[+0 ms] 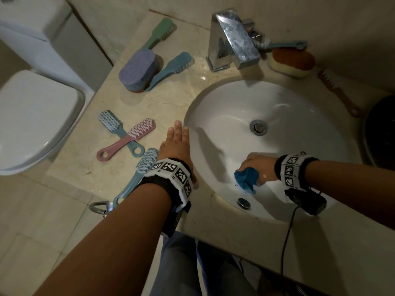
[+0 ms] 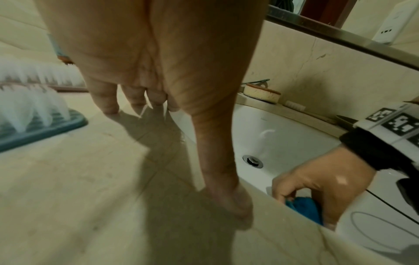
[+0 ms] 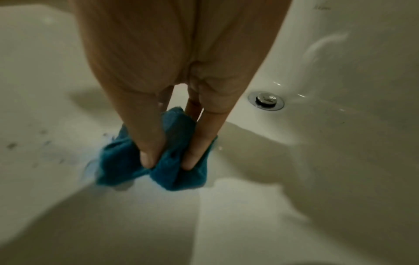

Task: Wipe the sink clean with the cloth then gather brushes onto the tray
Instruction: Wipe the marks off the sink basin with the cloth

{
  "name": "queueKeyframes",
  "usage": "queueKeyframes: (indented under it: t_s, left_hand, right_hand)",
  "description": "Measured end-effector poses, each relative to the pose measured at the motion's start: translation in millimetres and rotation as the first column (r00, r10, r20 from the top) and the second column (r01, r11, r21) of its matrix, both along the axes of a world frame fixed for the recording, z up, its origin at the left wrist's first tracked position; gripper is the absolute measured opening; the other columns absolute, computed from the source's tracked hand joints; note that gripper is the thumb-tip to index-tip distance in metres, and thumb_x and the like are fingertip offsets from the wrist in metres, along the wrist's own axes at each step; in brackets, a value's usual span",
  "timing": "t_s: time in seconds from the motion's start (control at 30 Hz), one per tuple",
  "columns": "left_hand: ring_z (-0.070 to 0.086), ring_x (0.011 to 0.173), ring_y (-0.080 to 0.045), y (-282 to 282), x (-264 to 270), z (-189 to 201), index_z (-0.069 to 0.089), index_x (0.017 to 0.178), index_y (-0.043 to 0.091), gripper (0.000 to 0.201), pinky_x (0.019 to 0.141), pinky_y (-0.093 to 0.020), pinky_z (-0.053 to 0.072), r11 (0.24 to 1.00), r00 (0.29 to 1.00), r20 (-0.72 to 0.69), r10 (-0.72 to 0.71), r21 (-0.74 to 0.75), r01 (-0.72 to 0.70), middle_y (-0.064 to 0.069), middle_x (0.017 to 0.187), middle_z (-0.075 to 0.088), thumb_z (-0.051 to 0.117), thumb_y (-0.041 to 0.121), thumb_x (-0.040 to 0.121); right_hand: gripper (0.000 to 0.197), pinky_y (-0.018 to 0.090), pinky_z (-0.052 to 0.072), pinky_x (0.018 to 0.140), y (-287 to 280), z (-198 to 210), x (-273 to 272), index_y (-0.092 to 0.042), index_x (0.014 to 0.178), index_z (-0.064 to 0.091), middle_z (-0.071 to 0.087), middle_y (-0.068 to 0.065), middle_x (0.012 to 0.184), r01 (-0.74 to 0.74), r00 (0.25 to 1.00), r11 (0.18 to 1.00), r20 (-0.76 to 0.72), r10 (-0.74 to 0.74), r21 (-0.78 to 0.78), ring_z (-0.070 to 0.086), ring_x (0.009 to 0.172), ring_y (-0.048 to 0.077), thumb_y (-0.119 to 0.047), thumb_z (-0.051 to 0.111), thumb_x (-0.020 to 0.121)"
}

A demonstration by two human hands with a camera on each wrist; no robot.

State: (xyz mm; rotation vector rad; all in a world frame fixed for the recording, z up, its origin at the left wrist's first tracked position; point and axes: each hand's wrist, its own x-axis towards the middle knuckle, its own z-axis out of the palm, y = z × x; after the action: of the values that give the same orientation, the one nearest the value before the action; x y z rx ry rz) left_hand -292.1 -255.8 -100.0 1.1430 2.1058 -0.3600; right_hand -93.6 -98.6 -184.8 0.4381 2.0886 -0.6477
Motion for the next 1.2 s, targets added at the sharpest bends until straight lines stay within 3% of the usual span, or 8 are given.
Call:
queueKeyframes:
  t_s: [0.03, 0.1, 0.27, 0.6, 0.83, 1.0, 1.13, 1.2]
  left_hand:
    - [-0.016, 0.146, -0.028, -0.2, 0.0, 0.1, -0.019, 0.148, 0.010, 0.150, 0.121, -0.041, 0.011, 1.000, 1.000, 0.001, 0.001, 0.001, -0.001, -0.009, 0.154, -0.029, 0.091, 0.039, 0.050]
    - [-0.016, 0.146, -0.028, -0.8, 0.1, -0.4, -0.019, 0.148, 0.010, 0.150, 0.121, -0.041, 0.011, 1.000, 1.000, -0.001, 0.002, 0.004, -0.002, -0.009, 0.154, -0.029, 0.091, 0.039, 0.049]
    - [-0.016, 0.146, -0.028, -1.2, 0.4, -0.9, -0.019, 0.148, 0.009, 0.150, 0.121, -0.041, 0.011, 1.000, 1.000, -0.013, -0.004, 0.010, 0.004, -0.010, 0.154, -0.028, 0.091, 0.041, 0.049]
    - [-0.017, 0.145, -0.028, 0.8, -0.2, -0.5, -0.020, 0.147, 0.010, 0.150, 0.121, -0.040, 0.010, 1.000, 1.000, -0.014, -0.012, -0.016, 0.011, -0.010, 0.154, -0.030, 0.090, 0.042, 0.050]
    - [-0.016, 0.145, -0.027, -1.1, -0.3, 1.1, -0.019, 0.148, 0.011, 0.149, 0.121, -0.040, 0.009, 1.000, 1.000, -0.007, -0.015, -0.003, 0.015, -0.010, 0.154, -0.030, 0.090, 0.041, 0.051]
    - [-0.016, 0.146, -0.027, -2.1, 0.5, 1.7, -0.019, 0.148, 0.011, 0.148, 0.121, -0.040, 0.011, 1.000, 1.000, 0.001, -0.010, 0.002, 0.010, -0.009, 0.154, -0.029, 0.090, 0.040, 0.051]
    - [-0.016, 0.146, -0.027, -0.6, 1.3, 3.0, -0.018, 0.148, 0.011, 0.148, 0.121, -0.040, 0.010, 1.000, 1.000, -0.003, -0.008, -0.004, 0.008, -0.009, 0.154, -0.029, 0.090, 0.040, 0.051]
    - [-0.016, 0.146, -0.028, 0.1, 1.2, 2.9, -0.018, 0.148, 0.011, 0.148, 0.121, -0.040, 0.010, 1.000, 1.000, -0.014, -0.013, -0.011, 0.013, -0.010, 0.154, -0.029, 0.090, 0.042, 0.051]
  right_hand:
    - [0.053, 0.034, 0.048, 0.088, -2.3, -2.9, 4.9, -0.024, 0.120, 0.059, 0.050, 0.000, 0.109, 0.007, 0.999, 1.000, 0.043, -0.007, 0.010, 0.053, 0.101, 0.016, -0.008, 0.074, 0.072]
    - [0.071, 0.036, 0.044, 0.098, -7.7, -3.2, 9.1, -0.020, 0.130, 0.045, 0.042, 0.007, 0.122, -0.001, 0.997, 1.000, 0.082, 0.001, -0.002, 0.045, 0.114, 0.024, -0.014, 0.077, 0.068]
    - [0.064, 0.030, 0.042, 0.093, -20.5, -5.3, 1.6, -0.014, 0.126, 0.050, 0.051, 0.010, 0.124, 0.064, 0.997, 0.997, 0.049, -0.063, -0.033, 0.048, 0.114, 0.025, -0.013, 0.079, 0.069]
    - [0.052, 0.020, 0.037, 0.084, -37.2, -6.7, -55.3, -0.015, 0.128, 0.055, 0.055, 0.012, 0.124, 0.262, 0.932, 0.965, -0.252, -0.259, -0.022, 0.050, 0.115, 0.026, -0.006, 0.066, 0.078]
    - [0.049, 0.026, 0.043, 0.093, 3.5, 4.0, -40.0, -0.015, 0.122, 0.059, 0.058, 0.012, 0.121, 0.210, 0.972, 0.971, -0.129, -0.194, 0.119, 0.055, 0.111, 0.026, -0.006, 0.069, 0.075]
    - [0.054, 0.016, 0.048, 0.058, 16.4, 14.6, 6.0, -0.014, 0.128, 0.055, 0.058, 0.010, 0.125, 0.259, 0.947, 0.962, 0.173, -0.271, 0.089, 0.059, 0.092, 0.021, -0.005, 0.070, 0.078]
    - [0.053, 0.023, 0.046, 0.089, -12.6, 17.7, 3.4, -0.015, 0.133, 0.052, 0.058, 0.007, 0.126, 0.319, 0.943, 0.948, 0.093, -0.319, 0.020, 0.058, 0.112, 0.023, -0.016, 0.068, 0.083]
    - [0.053, 0.030, 0.051, 0.094, -26.8, 13.9, -10.8, -0.014, 0.134, 0.051, 0.059, 0.010, 0.125, 0.476, 0.880, 0.874, 0.062, -0.471, -0.103, 0.059, 0.111, 0.025, -0.015, 0.066, 0.084]
